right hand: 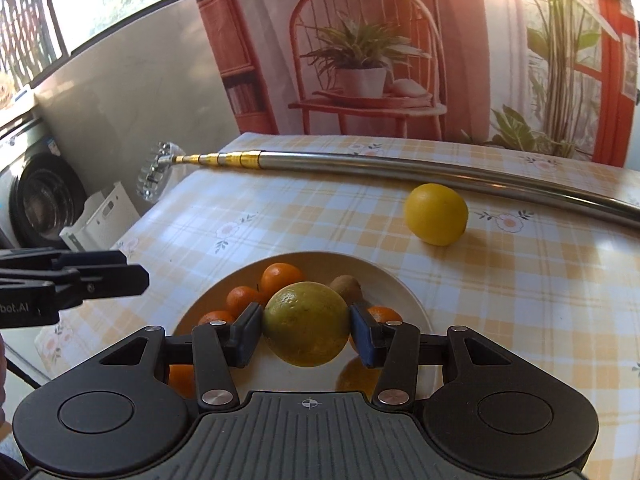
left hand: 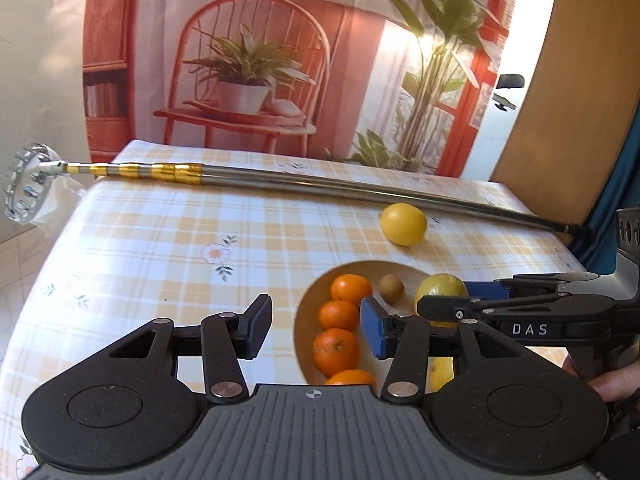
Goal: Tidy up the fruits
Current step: 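Lower both fruits onto the plate and open the left and right tools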
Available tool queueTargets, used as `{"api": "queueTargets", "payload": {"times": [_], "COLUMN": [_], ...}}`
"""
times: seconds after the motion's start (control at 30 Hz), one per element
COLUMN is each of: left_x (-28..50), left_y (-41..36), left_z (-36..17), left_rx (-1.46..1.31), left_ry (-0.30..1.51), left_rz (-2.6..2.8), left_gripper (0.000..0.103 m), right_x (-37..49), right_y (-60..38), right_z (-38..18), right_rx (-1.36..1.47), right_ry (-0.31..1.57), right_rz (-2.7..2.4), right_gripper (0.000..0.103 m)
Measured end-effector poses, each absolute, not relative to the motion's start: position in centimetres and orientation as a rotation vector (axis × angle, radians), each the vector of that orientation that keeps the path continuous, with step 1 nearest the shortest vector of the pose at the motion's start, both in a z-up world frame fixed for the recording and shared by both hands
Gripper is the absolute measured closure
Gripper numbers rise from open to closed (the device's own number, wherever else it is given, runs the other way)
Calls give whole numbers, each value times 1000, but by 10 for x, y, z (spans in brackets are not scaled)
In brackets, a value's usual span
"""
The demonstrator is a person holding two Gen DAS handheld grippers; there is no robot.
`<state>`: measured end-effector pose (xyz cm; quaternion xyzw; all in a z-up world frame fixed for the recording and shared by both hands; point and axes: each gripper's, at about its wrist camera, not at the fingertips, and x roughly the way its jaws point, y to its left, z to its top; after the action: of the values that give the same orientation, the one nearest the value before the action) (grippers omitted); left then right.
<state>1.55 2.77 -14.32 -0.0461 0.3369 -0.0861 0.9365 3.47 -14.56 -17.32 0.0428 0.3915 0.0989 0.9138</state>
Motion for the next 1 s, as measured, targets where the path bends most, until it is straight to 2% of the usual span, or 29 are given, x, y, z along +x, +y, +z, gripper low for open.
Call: {"api": "queueTargets", "payload": {"times": [0.07, 0.4, 1.0], "left_x": [15, 14, 11], "left_y": [31, 49, 47], "left_z": [-141, -141, -146], "left_rx": [-90, -137, -143], "left_ry": [680, 678, 711], "left_rz": [-144, -57, -52], "left_gripper": [45, 40, 35], "right_x": [41, 41, 28], "right_y": [-138, -102, -103], "right_z": [-178, -191, -188], "right_rx": [49, -96, -30], "right_ry": [837, 928, 923], "right_rz": [220, 311, 330], "right_gripper": [59, 59, 57]}}
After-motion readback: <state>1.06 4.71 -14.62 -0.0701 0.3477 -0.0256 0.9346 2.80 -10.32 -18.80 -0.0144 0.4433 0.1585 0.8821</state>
